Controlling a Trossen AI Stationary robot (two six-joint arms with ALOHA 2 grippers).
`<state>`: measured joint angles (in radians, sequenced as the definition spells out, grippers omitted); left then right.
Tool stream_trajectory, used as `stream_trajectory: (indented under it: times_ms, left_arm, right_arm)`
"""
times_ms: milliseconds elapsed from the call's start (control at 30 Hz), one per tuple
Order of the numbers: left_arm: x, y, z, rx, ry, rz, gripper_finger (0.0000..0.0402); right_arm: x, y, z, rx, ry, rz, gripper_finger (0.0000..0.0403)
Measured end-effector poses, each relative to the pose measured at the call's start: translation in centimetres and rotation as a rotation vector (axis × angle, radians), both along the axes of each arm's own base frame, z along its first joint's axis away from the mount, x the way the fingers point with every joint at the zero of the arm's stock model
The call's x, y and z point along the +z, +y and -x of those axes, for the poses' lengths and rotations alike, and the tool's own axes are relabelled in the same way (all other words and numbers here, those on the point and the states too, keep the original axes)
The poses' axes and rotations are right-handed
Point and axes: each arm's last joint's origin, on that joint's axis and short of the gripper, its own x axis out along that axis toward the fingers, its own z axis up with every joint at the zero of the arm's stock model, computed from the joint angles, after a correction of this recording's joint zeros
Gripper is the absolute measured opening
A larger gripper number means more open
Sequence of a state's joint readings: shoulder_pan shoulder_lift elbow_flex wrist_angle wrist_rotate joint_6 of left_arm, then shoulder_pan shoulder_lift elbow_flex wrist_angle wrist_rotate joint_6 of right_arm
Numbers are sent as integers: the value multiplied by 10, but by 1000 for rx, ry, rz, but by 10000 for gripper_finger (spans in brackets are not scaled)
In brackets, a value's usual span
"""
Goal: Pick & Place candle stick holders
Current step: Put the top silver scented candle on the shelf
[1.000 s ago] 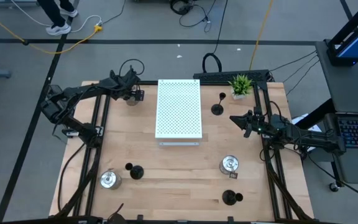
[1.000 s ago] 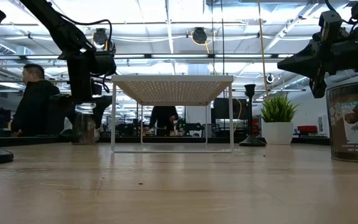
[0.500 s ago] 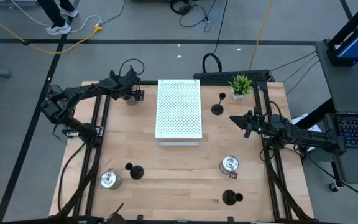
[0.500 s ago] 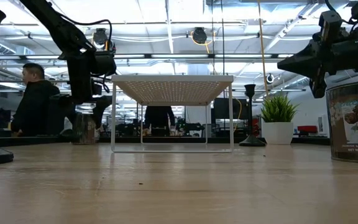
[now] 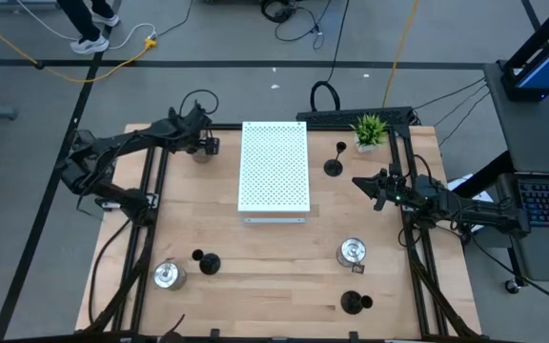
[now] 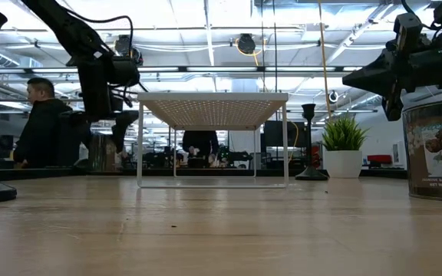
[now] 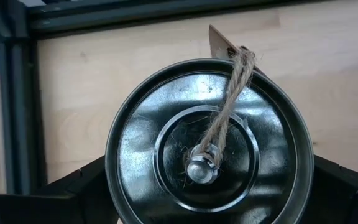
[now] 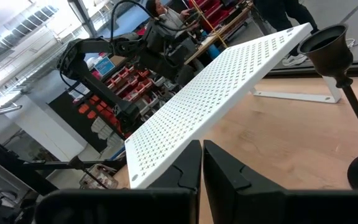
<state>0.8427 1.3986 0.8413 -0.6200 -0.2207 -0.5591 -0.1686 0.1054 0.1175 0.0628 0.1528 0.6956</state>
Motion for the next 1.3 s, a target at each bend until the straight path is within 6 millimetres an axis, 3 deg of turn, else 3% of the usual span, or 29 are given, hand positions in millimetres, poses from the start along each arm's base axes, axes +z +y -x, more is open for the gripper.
stream_trajectory:
  times_ms: [367, 933, 1300]
  left_arm:
    - [39, -26, 6, -36, -146, -59, 356]
    - [149, -46, -15, -152, -310, -210, 356]
    - [167, -62, -48, -281, -354, -214, 356]
  right_arm:
    - [0, 0, 0, 0, 0, 0, 9]
    - [0, 0, 0, 0, 0, 0, 9]
    - [0, 0, 0, 0, 0, 0, 9]
